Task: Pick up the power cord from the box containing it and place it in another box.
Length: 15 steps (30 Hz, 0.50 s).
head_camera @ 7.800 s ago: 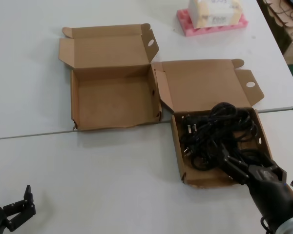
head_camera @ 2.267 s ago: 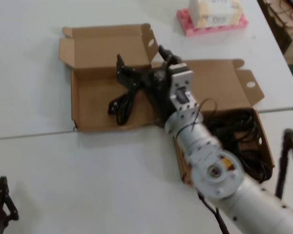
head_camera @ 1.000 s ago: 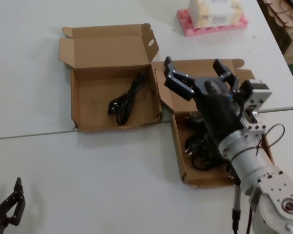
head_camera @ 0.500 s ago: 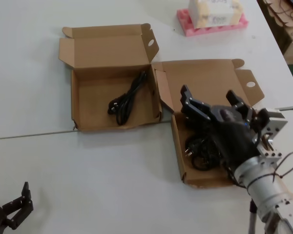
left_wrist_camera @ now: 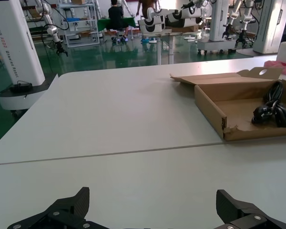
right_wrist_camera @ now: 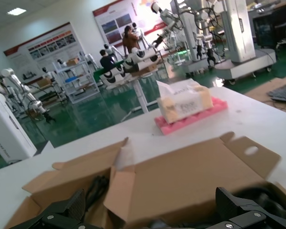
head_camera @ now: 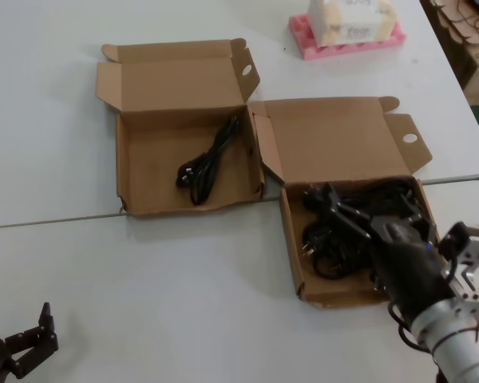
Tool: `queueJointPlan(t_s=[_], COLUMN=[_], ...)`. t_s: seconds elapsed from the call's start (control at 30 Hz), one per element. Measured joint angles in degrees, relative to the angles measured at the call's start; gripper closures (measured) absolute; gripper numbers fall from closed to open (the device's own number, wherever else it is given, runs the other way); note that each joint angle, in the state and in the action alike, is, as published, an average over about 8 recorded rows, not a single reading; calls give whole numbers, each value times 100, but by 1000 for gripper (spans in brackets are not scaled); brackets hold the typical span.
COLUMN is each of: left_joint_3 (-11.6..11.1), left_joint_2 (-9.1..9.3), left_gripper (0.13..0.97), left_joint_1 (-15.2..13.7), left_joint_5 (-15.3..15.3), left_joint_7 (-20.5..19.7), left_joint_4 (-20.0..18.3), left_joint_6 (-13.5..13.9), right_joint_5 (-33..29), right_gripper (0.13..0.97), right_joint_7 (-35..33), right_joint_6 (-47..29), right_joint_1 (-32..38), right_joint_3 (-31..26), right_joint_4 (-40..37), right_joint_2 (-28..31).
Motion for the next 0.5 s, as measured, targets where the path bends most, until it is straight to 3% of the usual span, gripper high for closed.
queueJointPlan(t_s=[0.27,0.5], left_joint_3=[0,0], left_joint_2=[0,0], left_gripper=[142,134], left_joint_1=[0,0], left_joint_5=[0,-1], left_joint_7=[0,0], left_joint_4=[0,0], left_joint_6=[0,0], right_joint_5=[135,255], right_gripper=[129,129], right_joint_7=[0,0], right_joint_6=[-107,-202], right_joint_1=[-434,-817], right_joint_3=[245,461], right_joint_4=[105,198], right_joint_2=[57,107])
